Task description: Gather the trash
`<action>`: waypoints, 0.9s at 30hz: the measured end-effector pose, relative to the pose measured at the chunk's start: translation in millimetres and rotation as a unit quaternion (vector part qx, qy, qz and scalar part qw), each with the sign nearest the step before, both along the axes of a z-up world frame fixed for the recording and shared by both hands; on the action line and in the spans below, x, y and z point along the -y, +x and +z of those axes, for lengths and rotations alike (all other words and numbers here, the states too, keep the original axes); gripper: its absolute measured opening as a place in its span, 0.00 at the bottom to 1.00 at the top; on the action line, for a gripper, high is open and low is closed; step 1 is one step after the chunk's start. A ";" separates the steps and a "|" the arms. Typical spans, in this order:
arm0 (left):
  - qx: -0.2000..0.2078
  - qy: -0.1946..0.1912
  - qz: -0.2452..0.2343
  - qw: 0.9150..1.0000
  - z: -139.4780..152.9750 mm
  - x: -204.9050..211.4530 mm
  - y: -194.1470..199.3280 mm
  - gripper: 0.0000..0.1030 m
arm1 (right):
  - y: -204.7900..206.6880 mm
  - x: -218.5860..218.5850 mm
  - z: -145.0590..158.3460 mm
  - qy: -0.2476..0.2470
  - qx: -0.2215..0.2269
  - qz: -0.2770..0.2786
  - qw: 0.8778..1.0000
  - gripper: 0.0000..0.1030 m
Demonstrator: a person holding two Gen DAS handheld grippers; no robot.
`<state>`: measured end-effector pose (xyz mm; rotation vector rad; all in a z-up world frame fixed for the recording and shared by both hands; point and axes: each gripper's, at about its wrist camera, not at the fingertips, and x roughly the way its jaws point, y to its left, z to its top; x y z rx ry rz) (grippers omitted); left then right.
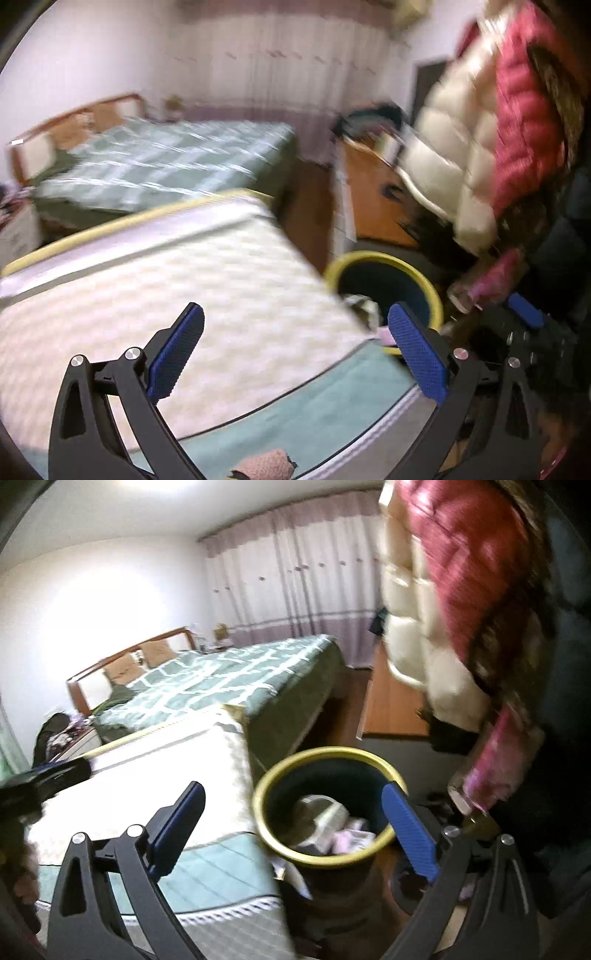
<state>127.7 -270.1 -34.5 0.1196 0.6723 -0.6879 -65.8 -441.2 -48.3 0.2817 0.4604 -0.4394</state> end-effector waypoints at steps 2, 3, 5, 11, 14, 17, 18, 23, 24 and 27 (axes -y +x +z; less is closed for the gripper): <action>0.013 0.000 0.037 0.999 4.5 -42.2 -7.9 0.95 | 7.0 -14.5 9.6 -0.007 0.010 0.018 1.000 0.91; 0.021 -0.003 0.066 0.998 7.1 -70.0 -13.6 0.95 | 8.5 -20.6 14.6 -0.011 0.015 0.024 1.000 0.92; 0.035 -0.011 0.111 0.993 11.1 -110.7 -22.8 0.95 | 13.3 -32.1 22.6 -0.021 0.020 0.035 0.999 0.92; 0.083 -0.014 0.195 0.977 22.4 -195.4 -57.2 0.95 | 15.9 -67.7 27.7 -0.037 0.019 0.072 0.997 0.93; 0.091 -0.024 0.215 0.972 23.1 -218.1 -67.6 0.95 | 14.7 -74.3 22.5 -0.035 0.013 0.078 0.996 0.93; 0.090 -0.031 0.228 0.969 20.0 -232.5 -73.4 0.95 | 10.2 -76.2 16.0 -0.033 0.010 0.079 0.996 0.93; 0.090 -0.030 0.231 0.968 17.9 -234.7 -75.8 0.95 | 9.3 -76.1 15.4 -0.033 0.009 0.078 0.996 0.93; 0.074 -0.022 0.241 0.967 4.8 -234.5 -77.4 0.95 | 2.4 -81.3 18.3 -0.041 0.010 0.074 0.996 0.93; 0.070 -0.022 0.242 0.967 2.2 -232.1 -75.8 0.95 | 1.9 -81.5 18.7 -0.043 0.011 0.073 0.996 0.93; 0.063 -0.022 0.245 0.967 -2.3 -232.1 -73.9 0.95 | 1.7 -82.5 18.1 -0.046 0.008 0.073 0.996 0.93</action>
